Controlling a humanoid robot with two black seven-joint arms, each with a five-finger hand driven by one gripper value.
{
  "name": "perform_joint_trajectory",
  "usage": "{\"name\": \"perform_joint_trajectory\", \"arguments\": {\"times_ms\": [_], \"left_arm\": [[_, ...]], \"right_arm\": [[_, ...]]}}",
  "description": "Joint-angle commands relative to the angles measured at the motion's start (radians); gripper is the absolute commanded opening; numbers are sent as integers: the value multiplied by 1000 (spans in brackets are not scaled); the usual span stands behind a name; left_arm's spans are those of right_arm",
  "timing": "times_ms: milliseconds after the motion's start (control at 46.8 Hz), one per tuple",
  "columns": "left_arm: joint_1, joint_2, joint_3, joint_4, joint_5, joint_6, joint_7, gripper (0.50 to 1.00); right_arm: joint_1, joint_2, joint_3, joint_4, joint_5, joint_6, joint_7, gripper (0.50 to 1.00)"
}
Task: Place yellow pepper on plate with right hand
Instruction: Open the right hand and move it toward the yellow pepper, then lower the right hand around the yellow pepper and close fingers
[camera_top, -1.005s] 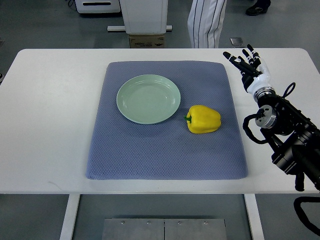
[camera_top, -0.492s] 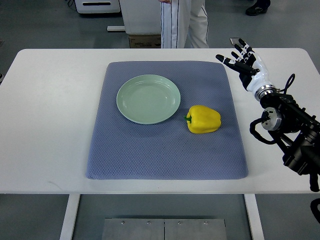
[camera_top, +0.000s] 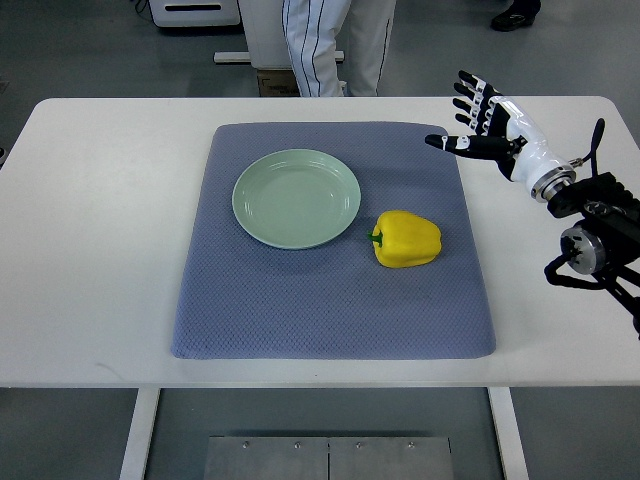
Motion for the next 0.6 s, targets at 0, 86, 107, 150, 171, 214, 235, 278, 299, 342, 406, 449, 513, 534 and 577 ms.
{"name": "perform_joint_trajectory", "arguments": {"times_ms": [0,86,107,150,171,214,235,278,299,342,406,449,513,534,577], "left_arm": [[0,0,0,0,0,0,0,1000],[0,0,0,-1,0,0,0,1000],[0,0,0,-1,0,0,-1,1000],[0,0,0,0,0,0,-1,1000],[0,0,0,-1,0,0,0,1000],[0,0,0,-1,0,0,-1,1000],[0,0,0,-1,1,0,-1,1000],[0,0,0,-1,0,0,-1,1000],[0,0,0,-1,0,0,-1,1000],[0,0,0,0,0,0,-1,1000],[0,0,0,-1,0,0,-1,1000],[0,0,0,0,0,0,0,1000],[0,0,0,-1,0,0,0,1000],[0,0,0,-1,0,0,-1,1000],[0,0,0,0,0,0,-1,1000]], "right_arm": [[2,-39,-38,39,-54,10,9,1000],[13,-77,-78,74,-108,19,26,1000],[18,-83,-88,80,-118,19,29,1000],[24,-99,-111,94,-135,20,35,1000],[25,-105,-122,100,-143,20,38,1000],[33,-120,-139,117,-158,20,43,1000],[36,-126,-147,125,-164,20,45,1000],[45,-139,-165,143,-177,20,45,998],[50,-145,-173,154,-184,20,45,998],[57,-154,-190,172,-198,20,45,998],[64,-165,-216,197,-227,20,45,998],[68,-168,-234,208,-252,20,46,998],[73,-168,-260,212,-292,20,60,995],[74,-168,-268,212,-304,19,66,995],[77,-168,-286,212,-326,19,77,995]]}}
